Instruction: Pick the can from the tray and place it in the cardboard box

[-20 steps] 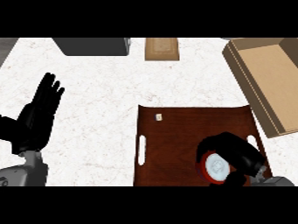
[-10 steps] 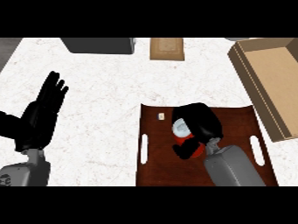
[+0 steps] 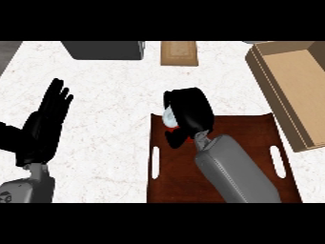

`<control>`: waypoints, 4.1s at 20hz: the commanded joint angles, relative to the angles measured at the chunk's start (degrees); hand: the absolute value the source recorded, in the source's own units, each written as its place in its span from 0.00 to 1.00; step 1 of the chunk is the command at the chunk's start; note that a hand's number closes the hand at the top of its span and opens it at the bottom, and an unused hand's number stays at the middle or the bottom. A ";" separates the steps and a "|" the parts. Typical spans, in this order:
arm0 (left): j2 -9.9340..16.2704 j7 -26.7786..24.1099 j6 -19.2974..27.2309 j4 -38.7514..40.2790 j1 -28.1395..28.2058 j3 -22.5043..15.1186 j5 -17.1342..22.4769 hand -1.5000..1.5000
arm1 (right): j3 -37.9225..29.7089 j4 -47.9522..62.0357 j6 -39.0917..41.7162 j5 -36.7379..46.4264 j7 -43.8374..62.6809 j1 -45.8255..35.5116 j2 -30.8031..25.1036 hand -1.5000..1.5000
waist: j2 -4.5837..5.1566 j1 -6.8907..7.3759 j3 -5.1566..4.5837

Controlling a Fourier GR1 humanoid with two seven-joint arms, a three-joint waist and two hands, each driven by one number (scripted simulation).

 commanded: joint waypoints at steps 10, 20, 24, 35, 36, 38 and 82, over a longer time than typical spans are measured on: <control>1.01 -0.11 -0.74 -1.40 2.48 1.72 1.00 0.50 | -9.26 -16.21 -4.23 0.70 20.59 -9.95 0.24 1.00 | -0.35 -0.98 -0.01; 0.23 0.52 0.30 -0.97 -0.33 0.80 -0.18 0.50 | -22.74 -11.67 -5.10 -1.69 15.83 -10.53 -8.58 1.00 | -0.03 -0.66 0.01; -0.34 1.03 0.02 -5.23 4.19 -0.38 -0.45 0.50 | -28.20 -7.16 -6.25 -4.74 12.12 -11.28 -12.16 1.00 | -0.04 -0.35 0.02; 0.14 0.65 -1.16 -2.97 1.44 0.26 0.56 0.50 | -32.58 18.91 -20.49 0.73 -3.11 -11.75 -21.96 1.00 | 0.29 0.37 0.04; 0.36 1.11 -0.42 -1.83 -0.48 0.50 -0.06 0.50 | -34.95 23.18 -21.64 -0.12 -5.29 -14.15 -24.51 1.00 | 0.40 0.45 0.05; 0.13 -1.96 -1.10 1.62 -0.51 1.36 0.27 0.50 | -36.74 26.74 -22.62 -2.04 -9.38 -14.26 -26.29 1.00 | 0.40 0.14 0.04; -0.20 -1.16 -0.85 -0.32 1.01 1.34 0.28 0.50 | -74.41 49.06 -15.59 -48.44 -51.10 -11.58 -38.01 0.00 | 0.20 -0.14 0.08</control>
